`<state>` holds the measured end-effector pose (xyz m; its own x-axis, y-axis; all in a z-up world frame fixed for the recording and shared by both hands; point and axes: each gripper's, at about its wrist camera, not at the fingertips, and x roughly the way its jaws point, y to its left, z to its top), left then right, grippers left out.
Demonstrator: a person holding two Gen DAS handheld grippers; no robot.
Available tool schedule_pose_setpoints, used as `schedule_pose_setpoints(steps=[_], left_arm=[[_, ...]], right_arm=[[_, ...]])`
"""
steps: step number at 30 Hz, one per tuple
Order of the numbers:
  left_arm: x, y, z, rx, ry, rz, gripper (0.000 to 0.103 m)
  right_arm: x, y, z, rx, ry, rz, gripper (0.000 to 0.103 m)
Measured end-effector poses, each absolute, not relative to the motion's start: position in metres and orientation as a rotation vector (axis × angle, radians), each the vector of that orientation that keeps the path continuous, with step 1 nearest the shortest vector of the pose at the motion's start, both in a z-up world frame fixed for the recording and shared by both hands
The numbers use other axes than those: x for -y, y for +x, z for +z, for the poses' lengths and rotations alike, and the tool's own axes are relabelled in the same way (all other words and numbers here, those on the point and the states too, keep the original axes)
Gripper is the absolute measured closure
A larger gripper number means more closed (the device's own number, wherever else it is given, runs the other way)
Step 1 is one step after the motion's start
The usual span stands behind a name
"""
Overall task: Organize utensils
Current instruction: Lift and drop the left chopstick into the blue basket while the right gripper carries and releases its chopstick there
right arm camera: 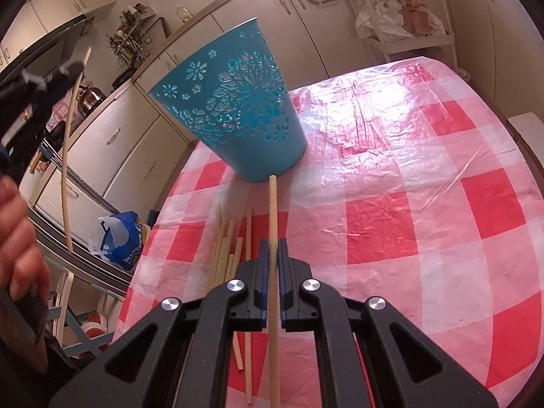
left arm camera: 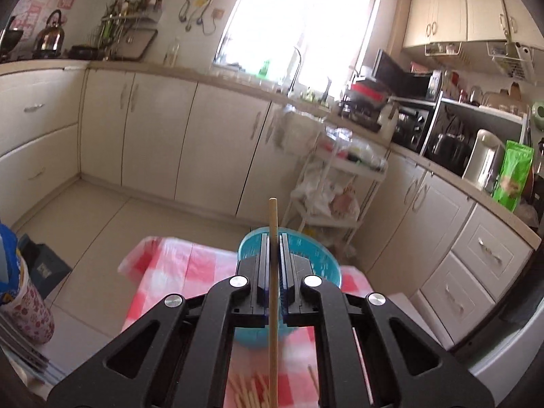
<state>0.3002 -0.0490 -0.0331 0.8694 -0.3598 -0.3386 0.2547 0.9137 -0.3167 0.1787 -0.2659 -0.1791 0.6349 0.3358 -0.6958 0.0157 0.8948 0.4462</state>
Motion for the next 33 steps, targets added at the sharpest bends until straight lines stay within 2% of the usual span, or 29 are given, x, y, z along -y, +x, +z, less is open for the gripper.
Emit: schedule_pose_setpoints(steps=[5,11,24,29,32,33], left_arm=[[0.062,0.338,0.0,-0.275,-0.344,-0.312,0.098],[0.087,0.375,0.008,-0.168,-0.34,-0.219,0.098],[0.11,0.397,-0.052,-0.277,-0.224,-0.198,0.098],[0.106,0.386,-0.066,-0.324,-0.193,-0.188,0.089],[0.09,0.367,-0.066,-0.357,-0.208,-0.175,0.076],[0.083,0.358,-0.064,-0.359,-0.223,-0.164,0.068]], right_arm=[[0.27,0.177,-0.178,-0.86,0.421,0.176,0.097],[0.281,0.181,-0.181,-0.857,0.446,0.145,0.097],[0.281,0.182,-0.181,-0.854,0.454,0.14,0.097],[0.283,0.18,-0.178,-0.838,0.458,0.131,0.097],[0.284,0.177,-0.172,-0.808,0.46,0.127,0.097],[0.284,0.175,-0.168,-0.791,0.46,0.128,0.097]])
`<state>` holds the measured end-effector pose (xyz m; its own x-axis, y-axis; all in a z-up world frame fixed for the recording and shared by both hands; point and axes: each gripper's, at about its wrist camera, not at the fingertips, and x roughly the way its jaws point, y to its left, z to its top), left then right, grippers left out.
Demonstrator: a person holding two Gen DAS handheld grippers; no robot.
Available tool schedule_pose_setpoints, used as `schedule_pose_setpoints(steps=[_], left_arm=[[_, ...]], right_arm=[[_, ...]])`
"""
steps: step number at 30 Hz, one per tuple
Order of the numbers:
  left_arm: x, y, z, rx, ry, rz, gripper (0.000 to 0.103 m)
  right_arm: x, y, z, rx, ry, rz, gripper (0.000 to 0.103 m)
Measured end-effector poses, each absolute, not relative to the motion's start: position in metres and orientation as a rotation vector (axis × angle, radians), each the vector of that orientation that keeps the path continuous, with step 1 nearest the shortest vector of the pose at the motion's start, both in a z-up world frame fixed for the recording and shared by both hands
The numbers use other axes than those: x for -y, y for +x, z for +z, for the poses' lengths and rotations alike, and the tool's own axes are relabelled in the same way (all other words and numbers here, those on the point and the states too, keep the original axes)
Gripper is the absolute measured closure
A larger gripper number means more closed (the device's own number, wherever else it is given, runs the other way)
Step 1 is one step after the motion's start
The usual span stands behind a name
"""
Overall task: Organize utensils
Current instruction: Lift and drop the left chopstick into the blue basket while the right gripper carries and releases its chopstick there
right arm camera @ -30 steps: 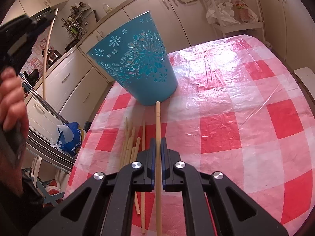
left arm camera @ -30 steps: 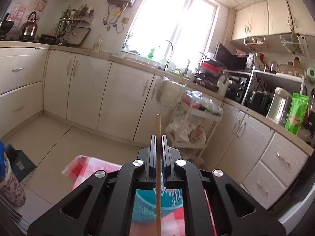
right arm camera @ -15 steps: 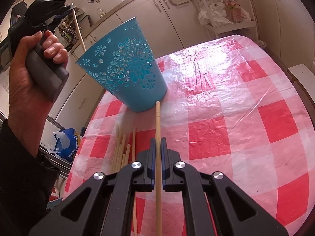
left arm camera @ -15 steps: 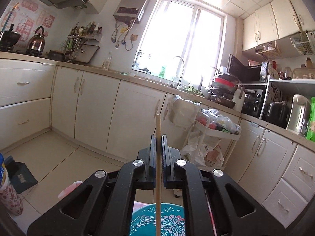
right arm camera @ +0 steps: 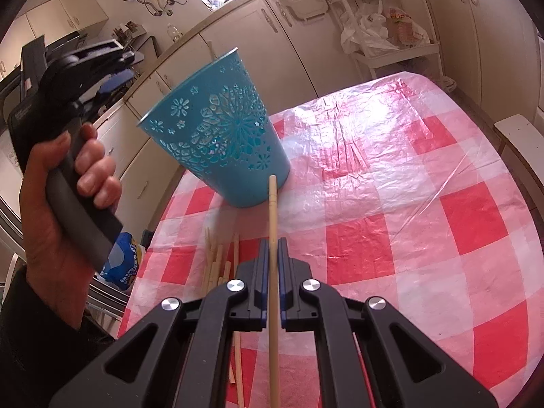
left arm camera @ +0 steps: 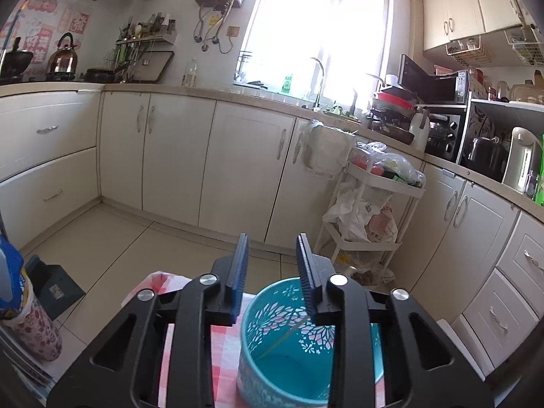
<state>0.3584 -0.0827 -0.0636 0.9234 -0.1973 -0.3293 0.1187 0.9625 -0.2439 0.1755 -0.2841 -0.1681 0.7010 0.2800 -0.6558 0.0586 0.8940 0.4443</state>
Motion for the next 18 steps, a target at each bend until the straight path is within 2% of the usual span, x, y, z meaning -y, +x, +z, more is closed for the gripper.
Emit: schedule_pose_setpoints(steps=[1,4,5,10,18], left_arm=[[0.075,0.348,-0.061,-0.363,-0.238,-0.144,0.059],[0.047,0.317,-0.055,-0.35,-0.296,-0.095,0.046],[0.04,0.309,-0.054,-0.343,-0.311,-0.084,0.045],[0.018,0.302,-0.05,-0.358,-0.35,-0.068,0.044],[-0.016,0.309,-0.05,-0.387,-0.454,-0.04,0.043]], right_arm=[[0.284,0.173,-0.164,-0.771,0.461,0.133,0.097],[0.284,0.166,-0.142,-0.688,0.461,0.149,0.097],[0.283,0.162,-0.131,-0.645,0.461,0.16,0.097],[0.275,0.169,-0.069,-0.444,0.446,0.202,0.097],[0.266,0.254,0.0,-0.228,0.503,0.198,0.097]])
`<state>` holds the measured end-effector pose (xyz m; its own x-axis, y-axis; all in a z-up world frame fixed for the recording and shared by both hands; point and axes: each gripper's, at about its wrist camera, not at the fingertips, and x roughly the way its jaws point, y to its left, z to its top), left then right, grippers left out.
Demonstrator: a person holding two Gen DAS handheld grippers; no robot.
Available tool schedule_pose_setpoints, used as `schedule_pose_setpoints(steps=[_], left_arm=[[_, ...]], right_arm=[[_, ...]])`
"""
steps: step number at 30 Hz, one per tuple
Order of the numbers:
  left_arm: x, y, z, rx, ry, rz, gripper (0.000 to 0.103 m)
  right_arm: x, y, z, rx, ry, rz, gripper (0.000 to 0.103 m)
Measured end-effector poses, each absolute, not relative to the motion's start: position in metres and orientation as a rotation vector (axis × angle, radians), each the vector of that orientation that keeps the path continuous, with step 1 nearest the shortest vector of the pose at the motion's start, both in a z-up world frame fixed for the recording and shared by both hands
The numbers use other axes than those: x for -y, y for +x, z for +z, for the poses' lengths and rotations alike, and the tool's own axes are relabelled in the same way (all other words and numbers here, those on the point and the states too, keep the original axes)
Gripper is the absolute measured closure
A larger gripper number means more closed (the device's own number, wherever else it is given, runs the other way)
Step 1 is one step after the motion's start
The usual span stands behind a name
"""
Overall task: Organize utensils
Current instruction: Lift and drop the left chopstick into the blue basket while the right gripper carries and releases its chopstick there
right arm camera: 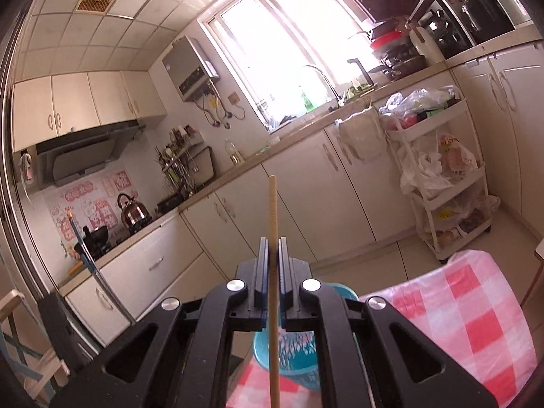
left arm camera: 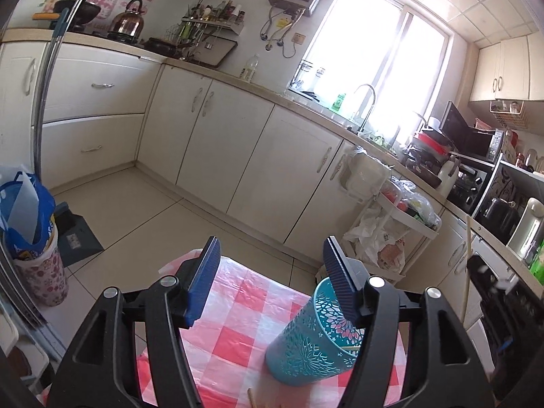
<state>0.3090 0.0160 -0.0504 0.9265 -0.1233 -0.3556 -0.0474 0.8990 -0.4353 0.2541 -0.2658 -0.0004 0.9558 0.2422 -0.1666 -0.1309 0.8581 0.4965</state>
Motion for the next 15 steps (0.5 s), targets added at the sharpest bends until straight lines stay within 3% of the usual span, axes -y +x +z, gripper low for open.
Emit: schedule_pose_setpoints(steps=[13,15], left_arm=[[-0.04,0.315,-0.044,-0.371,-0.518,-0.058,0.043],[-0.042,0.315,-0.044,-0.371,-0.522,-0.058,0.043]], right_arm=[[0.249,0.326,-0.025,-0.211,0.51,0.082,0.097],[0.249,0.327,-0.033,-0.224,0.513,0.073,0.088]])
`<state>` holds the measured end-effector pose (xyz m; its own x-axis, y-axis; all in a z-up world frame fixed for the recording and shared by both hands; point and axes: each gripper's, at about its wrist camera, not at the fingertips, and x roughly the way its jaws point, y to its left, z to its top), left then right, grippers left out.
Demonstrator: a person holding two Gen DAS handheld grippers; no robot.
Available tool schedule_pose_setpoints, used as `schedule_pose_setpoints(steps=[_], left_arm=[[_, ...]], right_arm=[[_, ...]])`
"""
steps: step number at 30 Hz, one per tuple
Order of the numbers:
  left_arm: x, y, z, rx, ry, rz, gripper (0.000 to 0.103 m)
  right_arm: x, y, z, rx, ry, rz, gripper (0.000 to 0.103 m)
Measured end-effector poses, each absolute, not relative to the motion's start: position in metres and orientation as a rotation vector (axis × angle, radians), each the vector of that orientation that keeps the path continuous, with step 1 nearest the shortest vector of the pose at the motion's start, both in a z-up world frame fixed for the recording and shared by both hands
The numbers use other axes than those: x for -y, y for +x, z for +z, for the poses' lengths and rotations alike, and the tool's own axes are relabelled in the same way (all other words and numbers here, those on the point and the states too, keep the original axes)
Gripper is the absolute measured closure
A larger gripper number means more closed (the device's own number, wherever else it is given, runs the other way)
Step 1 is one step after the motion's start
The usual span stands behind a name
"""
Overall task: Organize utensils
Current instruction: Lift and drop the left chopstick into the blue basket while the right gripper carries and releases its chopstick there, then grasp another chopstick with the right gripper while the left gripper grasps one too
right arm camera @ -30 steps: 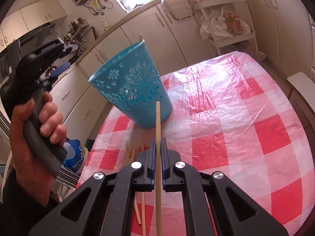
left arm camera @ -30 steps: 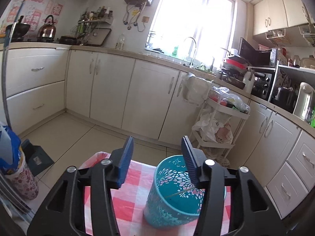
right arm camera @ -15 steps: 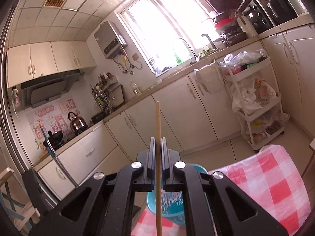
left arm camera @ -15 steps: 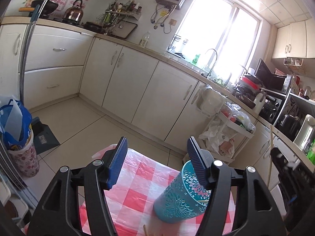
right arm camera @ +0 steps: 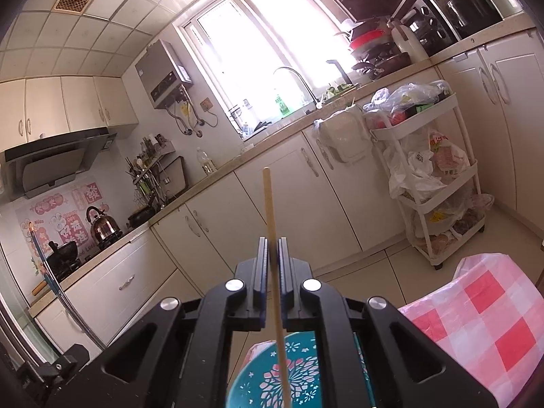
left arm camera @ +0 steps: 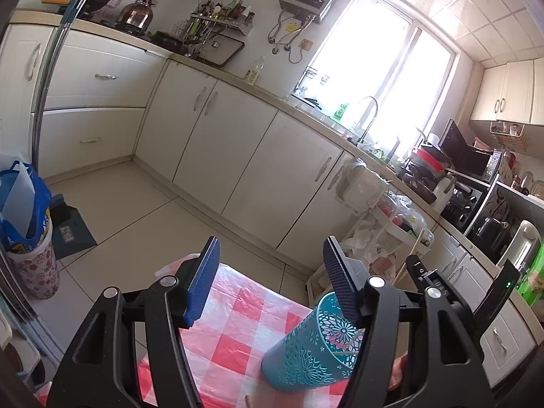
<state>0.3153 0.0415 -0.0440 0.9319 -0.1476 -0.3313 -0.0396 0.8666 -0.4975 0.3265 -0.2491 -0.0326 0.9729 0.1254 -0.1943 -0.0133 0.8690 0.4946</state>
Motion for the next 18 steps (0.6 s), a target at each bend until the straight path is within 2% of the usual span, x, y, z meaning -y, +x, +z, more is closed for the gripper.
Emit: schedule_pose_setpoints(steps=[1,2,8,13,18], left_arm=[[-0.042,0.316,-0.044,-0.373,-0.525,-0.058,0.043],[-0.042,0.316,-0.045,-0.375,-0.527,-0.057,0.043],[-0.041,0.315,-0.046,-0.383,-0.515,-0.055,0.042],[-0.039,0.315,-0.049,-0.415,-0.471,-0.043,0.032],[-0.028,0.307,-0.072,-0.536,-0.361,-0.055,0.032]], right_arm=[[0.249,0.326,-0.035,-0.232,0.515,0.07,0.071],[0.249,0.324,-0.036,-0.233,0.515,0.063,0.062],[0.247,0.305,-0.03,-0.251,0.475,0.107,0.062],[0.255,0.235,-0.019,-0.264,0.398,0.121,0.056],[0.245,0.179,-0.065,-0.488,0.262,0.131,0.056]])
